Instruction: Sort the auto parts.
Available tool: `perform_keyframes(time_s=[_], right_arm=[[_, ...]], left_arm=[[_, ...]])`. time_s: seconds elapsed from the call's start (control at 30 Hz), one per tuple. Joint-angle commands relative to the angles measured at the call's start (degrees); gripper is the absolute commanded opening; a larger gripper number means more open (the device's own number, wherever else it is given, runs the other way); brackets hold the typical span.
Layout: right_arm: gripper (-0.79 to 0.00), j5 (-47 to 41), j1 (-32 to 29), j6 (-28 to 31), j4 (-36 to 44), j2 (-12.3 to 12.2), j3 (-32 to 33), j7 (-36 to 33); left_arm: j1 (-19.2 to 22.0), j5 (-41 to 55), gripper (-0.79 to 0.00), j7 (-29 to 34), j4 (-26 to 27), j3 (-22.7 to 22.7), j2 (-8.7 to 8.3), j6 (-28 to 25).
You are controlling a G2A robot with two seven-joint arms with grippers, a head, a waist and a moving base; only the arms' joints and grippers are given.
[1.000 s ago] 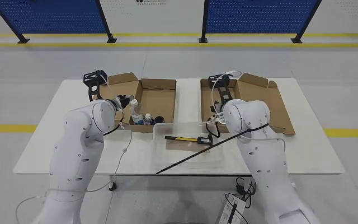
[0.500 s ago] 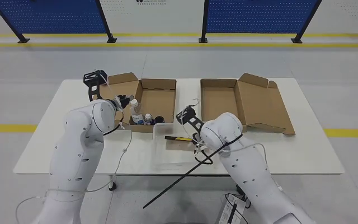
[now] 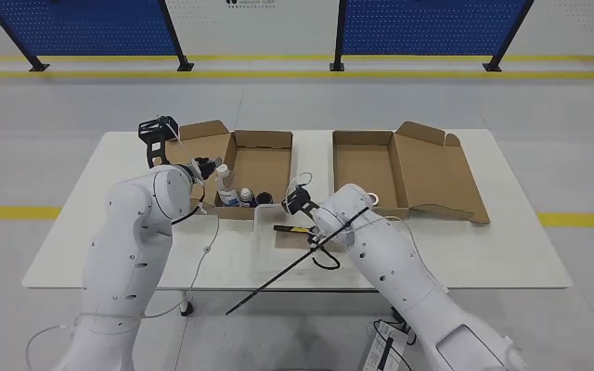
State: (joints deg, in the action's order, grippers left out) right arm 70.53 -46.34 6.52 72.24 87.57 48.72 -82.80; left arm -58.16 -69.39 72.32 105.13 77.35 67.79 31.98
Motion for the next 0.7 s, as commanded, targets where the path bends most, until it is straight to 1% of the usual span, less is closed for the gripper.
perform_keyframes(time_s=[0.0,0.1,0.17,0.5,0.67], right_arm=[[-0.126,-0.44,0.57,-0.03,-1.75,0.20,-0.29,0.34],[-0.123,-0.64,1.11,-0.19,-3.46,0.36,-0.45,0.63],[-0.139,-0.82,1.39,-0.15,-4.51,0.36,-0.23,0.88],[-0.126,-1.74,2.34,0.54,-8.52,0.39,0.36,1.46],[-0.142,-2.36,2.94,0.67,-10.27,0.52,0.39,1.83]], left_arm=[[0.00,0.00,0.000,0.00,0.00,0.00,0.00,0.00],[0.00,0.00,0.000,0.00,0.00,0.00,0.00,0.00],[0.00,0.00,0.000,0.00,0.00,0.00,0.00,0.00],[0.00,0.00,0.000,0.00,0.00,0.00,0.00,0.00],[0.00,0.00,0.000,0.00,0.00,0.00,0.00,0.00]])
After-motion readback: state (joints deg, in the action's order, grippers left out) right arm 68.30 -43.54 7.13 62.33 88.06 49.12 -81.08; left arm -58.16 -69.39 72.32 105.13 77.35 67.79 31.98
